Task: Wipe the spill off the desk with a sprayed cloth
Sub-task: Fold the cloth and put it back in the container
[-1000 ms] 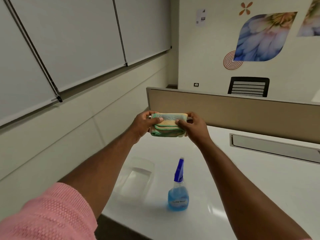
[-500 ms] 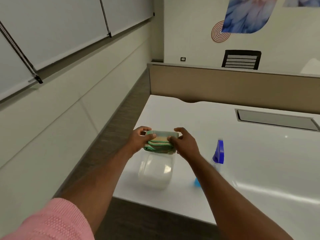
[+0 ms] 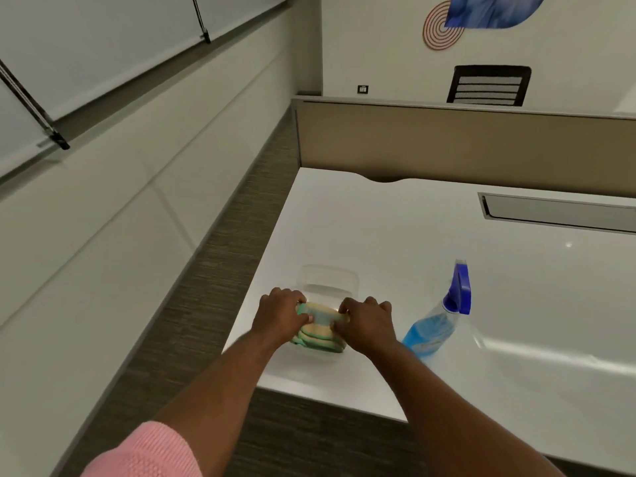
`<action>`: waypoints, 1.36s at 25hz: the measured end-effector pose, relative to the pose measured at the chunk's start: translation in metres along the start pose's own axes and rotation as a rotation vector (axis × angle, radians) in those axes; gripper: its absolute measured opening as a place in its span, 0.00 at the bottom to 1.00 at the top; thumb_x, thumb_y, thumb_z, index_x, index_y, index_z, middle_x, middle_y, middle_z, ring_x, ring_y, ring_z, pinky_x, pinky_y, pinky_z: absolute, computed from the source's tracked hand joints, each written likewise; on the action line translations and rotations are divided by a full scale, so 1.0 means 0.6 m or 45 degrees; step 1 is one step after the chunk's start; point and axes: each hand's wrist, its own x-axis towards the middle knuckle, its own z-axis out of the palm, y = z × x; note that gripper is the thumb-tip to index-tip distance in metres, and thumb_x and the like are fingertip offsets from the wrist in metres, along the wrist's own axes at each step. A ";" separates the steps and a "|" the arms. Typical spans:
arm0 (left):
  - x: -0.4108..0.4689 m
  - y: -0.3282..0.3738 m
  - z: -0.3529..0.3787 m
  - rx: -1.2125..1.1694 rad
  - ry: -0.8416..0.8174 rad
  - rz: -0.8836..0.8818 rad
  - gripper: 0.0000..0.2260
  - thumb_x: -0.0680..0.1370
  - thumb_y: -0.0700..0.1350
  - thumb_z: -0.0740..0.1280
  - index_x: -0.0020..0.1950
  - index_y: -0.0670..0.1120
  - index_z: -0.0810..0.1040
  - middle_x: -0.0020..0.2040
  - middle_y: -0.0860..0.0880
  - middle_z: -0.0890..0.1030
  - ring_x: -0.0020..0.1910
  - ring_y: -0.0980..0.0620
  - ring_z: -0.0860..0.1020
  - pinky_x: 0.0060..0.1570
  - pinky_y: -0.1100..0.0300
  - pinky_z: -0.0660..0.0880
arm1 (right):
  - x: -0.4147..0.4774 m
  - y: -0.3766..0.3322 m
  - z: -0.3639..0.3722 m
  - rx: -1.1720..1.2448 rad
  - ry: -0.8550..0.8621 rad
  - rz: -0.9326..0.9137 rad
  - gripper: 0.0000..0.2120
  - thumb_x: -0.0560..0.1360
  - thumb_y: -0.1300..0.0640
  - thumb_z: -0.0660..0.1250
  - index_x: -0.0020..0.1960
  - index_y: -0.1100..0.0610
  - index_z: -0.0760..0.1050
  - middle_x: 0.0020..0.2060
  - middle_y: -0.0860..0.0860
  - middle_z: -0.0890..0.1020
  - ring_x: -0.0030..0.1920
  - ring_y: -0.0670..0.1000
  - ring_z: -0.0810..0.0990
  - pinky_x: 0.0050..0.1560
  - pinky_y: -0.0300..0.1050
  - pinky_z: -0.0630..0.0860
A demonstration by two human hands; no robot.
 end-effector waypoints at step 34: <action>0.001 0.191 0.087 0.074 -0.152 0.506 0.36 0.77 0.71 0.57 0.81 0.57 0.55 0.83 0.53 0.57 0.82 0.52 0.53 0.79 0.44 0.47 | -0.170 0.108 -0.055 0.590 0.566 0.119 0.19 0.79 0.41 0.68 0.67 0.44 0.76 0.64 0.41 0.81 0.65 0.43 0.76 0.61 0.36 0.70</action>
